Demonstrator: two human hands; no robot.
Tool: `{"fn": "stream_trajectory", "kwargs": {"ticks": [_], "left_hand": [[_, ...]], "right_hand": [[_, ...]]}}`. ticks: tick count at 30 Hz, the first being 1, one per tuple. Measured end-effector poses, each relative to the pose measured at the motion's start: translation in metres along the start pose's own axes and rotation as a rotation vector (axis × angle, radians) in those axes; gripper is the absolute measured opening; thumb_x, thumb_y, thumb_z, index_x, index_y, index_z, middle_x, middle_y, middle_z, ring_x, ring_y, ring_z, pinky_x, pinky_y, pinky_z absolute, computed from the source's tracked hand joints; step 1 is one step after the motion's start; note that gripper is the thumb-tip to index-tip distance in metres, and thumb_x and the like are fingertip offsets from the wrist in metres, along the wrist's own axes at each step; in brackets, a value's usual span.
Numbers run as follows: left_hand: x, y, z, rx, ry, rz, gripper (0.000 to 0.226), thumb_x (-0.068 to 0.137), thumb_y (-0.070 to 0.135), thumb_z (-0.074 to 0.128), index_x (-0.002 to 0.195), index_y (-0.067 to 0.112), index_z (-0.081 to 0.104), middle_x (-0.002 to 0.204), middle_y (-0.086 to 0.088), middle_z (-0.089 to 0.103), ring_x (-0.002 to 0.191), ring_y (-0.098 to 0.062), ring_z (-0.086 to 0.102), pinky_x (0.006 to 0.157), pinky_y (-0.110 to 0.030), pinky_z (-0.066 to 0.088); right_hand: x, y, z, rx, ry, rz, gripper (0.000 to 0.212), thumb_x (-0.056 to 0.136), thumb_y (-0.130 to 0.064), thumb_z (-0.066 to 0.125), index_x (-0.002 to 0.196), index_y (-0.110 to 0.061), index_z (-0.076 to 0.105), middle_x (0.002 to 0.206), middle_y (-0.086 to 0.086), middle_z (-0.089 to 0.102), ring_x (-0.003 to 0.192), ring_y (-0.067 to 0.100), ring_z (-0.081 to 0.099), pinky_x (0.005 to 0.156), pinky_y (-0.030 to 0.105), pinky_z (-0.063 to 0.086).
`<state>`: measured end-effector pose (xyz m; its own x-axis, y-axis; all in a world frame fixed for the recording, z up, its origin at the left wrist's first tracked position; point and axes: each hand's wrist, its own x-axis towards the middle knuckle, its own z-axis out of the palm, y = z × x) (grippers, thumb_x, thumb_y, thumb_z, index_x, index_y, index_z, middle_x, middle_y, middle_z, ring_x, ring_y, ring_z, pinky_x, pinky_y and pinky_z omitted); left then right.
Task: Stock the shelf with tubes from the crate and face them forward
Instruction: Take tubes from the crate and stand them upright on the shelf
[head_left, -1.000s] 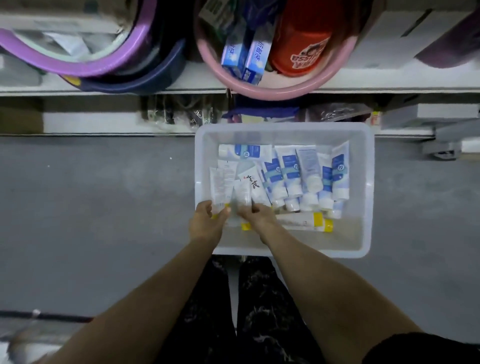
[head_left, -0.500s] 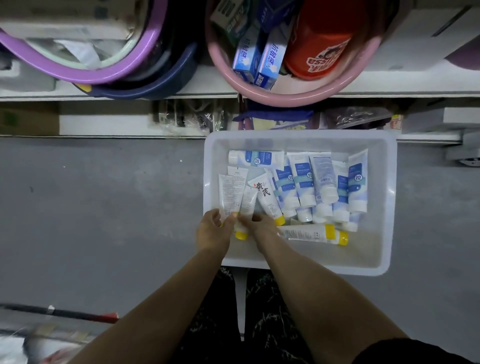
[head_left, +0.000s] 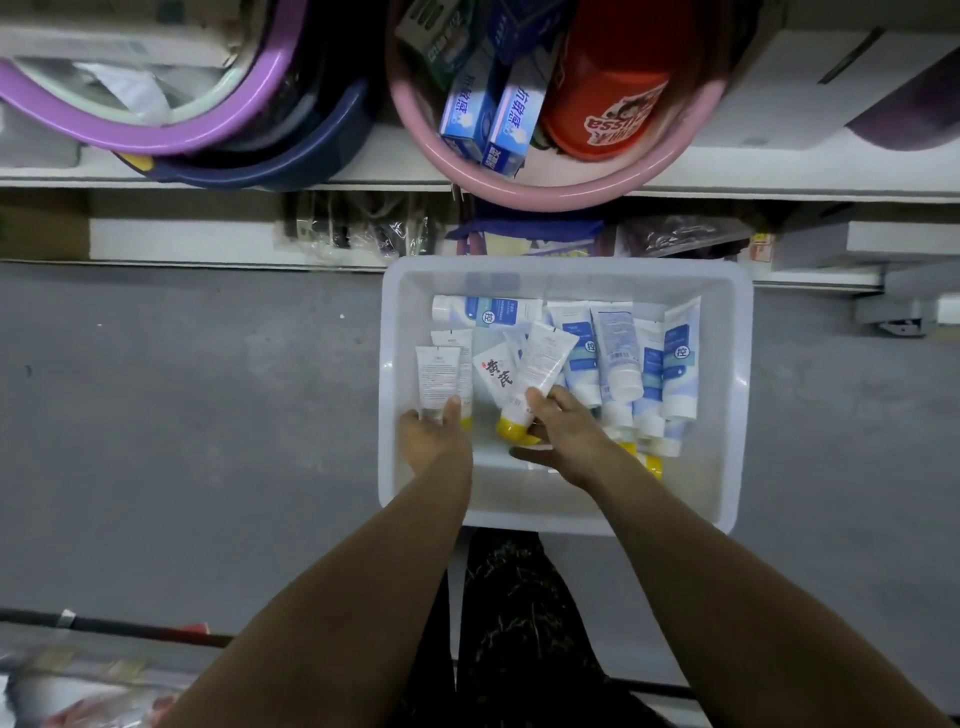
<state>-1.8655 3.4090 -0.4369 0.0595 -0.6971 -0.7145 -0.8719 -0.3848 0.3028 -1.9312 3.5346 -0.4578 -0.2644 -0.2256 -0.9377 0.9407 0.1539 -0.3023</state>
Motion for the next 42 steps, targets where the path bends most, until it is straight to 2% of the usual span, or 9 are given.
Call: {"fn": "stream_trajectory", "kwargs": {"ticks": [9,12,15,20,24,26,29,37,42], "left_hand": [[0.043,-0.017,0.033,0.114,0.023,-0.082,0.041,0.080,0.044,0.071,0.107,0.013,0.068,0.102,-0.009,0.071,0.090,-0.030,0.067,0.080,-0.037,0.055],[0.048,-0.025,0.036,0.100,-0.027,-0.099,0.044,0.076,0.041,0.076,0.109,0.013,0.067,0.101,-0.010,0.071,0.089,-0.030,0.067,0.082,-0.038,0.055],[0.047,-0.024,0.032,0.091,-0.080,-0.090,0.054,0.071,0.041,0.081,0.113,0.010,0.065,0.106,-0.007,0.069,0.090,-0.028,0.065,0.068,-0.030,0.051],[0.038,-0.022,0.022,0.066,-0.274,-0.135,0.040,0.077,0.044,0.078,0.096,0.012,0.064,0.085,-0.003,0.062,0.064,-0.016,0.055,0.068,-0.030,0.044],[0.026,-0.019,0.006,-0.027,-0.435,-0.148,0.054,0.071,0.045,0.083,0.106,0.009,0.064,0.097,-0.008,0.065,0.085,-0.027,0.063,0.082,-0.038,0.055],[0.017,-0.015,-0.005,-0.106,-0.538,-0.155,0.064,0.069,0.045,0.084,0.113,0.004,0.063,0.097,-0.011,0.068,0.085,-0.028,0.066,0.076,-0.039,0.057],[0.006,0.000,-0.028,-0.253,-0.671,-0.157,0.060,0.075,0.037,0.081,0.119,0.003,0.061,0.089,-0.010,0.070,0.073,-0.021,0.068,0.061,-0.031,0.053],[-0.016,0.062,-0.136,-0.423,-0.790,0.022,0.017,0.097,0.027,0.057,0.090,0.012,0.061,0.080,-0.005,0.063,0.069,-0.015,0.059,0.060,-0.026,0.048],[-0.010,0.097,-0.246,-0.488,-0.861,0.195,0.011,0.096,0.011,0.052,0.103,0.011,0.061,0.074,-0.001,0.068,0.054,-0.009,0.064,0.046,-0.018,0.048]], "right_hand": [[-0.004,0.007,-0.021,0.144,-0.043,-0.016,0.029,0.100,-0.029,0.055,0.124,-0.015,0.058,0.118,0.012,0.069,0.110,0.029,0.066,0.075,0.038,0.059],[-0.004,0.014,-0.023,0.132,-0.056,-0.024,0.025,0.100,-0.031,0.055,0.122,-0.020,0.061,0.119,0.010,0.070,0.108,0.026,0.065,0.084,0.040,0.057],[-0.004,0.017,-0.028,0.101,-0.069,-0.056,0.021,0.100,-0.031,0.054,0.117,-0.021,0.062,0.119,0.010,0.069,0.106,0.026,0.064,0.096,0.048,0.051],[-0.012,0.012,-0.030,0.080,-0.049,-0.072,0.019,0.100,-0.032,0.055,0.114,-0.021,0.063,0.114,0.009,0.071,0.098,0.024,0.067,0.090,0.042,0.053],[-0.029,0.001,-0.023,0.075,-0.049,-0.085,0.022,0.099,-0.034,0.055,0.115,-0.021,0.061,0.110,0.005,0.073,0.096,0.020,0.070,0.083,0.036,0.057],[-0.038,-0.004,-0.015,0.091,-0.042,-0.084,0.022,0.098,-0.033,0.057,0.115,-0.020,0.061,0.107,0.005,0.073,0.093,0.020,0.069,0.085,0.037,0.055],[-0.056,-0.013,0.002,0.120,-0.052,-0.122,0.019,0.097,-0.027,0.060,0.112,-0.017,0.060,0.104,0.006,0.071,0.089,0.021,0.068,0.079,0.035,0.055],[-0.129,-0.032,0.084,0.123,-0.103,-0.335,0.022,0.094,-0.014,0.063,0.116,-0.016,0.059,0.103,0.005,0.069,0.086,0.018,0.068,0.078,0.032,0.053],[-0.182,-0.036,0.176,0.149,-0.146,-0.502,0.024,0.091,-0.011,0.066,0.113,-0.016,0.059,0.101,0.006,0.068,0.088,0.021,0.065,0.078,0.032,0.053]]}}
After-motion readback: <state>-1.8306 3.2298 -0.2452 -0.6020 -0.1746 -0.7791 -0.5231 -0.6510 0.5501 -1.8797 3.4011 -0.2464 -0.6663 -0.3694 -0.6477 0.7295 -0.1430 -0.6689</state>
